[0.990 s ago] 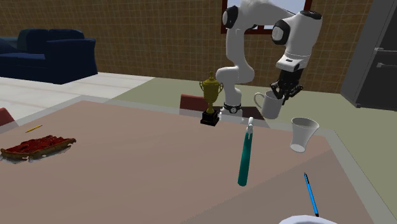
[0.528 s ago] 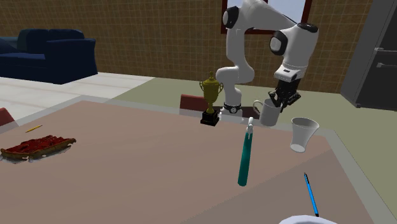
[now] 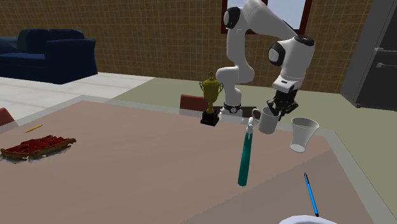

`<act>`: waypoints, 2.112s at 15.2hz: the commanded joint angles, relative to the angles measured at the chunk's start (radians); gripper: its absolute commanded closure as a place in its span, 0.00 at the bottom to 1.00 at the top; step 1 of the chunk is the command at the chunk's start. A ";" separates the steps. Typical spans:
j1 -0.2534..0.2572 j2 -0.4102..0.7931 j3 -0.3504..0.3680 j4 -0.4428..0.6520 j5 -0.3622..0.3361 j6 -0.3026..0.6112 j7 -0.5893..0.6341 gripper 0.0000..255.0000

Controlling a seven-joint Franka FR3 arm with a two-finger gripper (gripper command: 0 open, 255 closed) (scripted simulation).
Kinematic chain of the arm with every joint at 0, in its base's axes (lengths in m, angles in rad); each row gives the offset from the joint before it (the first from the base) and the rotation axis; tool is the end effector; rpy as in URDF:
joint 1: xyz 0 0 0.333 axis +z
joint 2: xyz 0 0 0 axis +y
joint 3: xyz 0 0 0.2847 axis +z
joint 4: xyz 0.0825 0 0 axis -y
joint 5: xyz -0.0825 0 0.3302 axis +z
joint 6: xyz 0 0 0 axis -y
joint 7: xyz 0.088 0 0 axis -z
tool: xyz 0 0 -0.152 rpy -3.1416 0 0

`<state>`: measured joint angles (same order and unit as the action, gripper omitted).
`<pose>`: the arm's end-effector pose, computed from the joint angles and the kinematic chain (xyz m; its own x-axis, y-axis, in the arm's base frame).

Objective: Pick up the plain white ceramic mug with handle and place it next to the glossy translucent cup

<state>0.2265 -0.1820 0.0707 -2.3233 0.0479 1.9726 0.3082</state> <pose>0.3938 0.1257 0.3543 0.9849 -0.0373 -0.1689 -0.0336 -0.9991 0.0249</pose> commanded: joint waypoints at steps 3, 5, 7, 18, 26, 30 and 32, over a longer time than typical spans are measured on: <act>0.001 0.021 0.002 -0.036 0.001 0.059 0.001 1.00; 0.001 0.036 0.003 -0.050 0.001 0.087 0.001 1.00; 0.002 0.049 0.003 -0.062 0.000 0.111 0.001 1.00; 0.002 0.049 0.003 -0.062 0.000 0.111 0.001 0.00; -0.001 0.011 0.000 0.034 -0.002 -0.022 0.001 0.00; -0.001 0.011 0.000 0.034 -0.002 -0.022 0.001 0.00; -0.001 0.011 0.000 0.034 -0.002 -0.022 0.001 0.00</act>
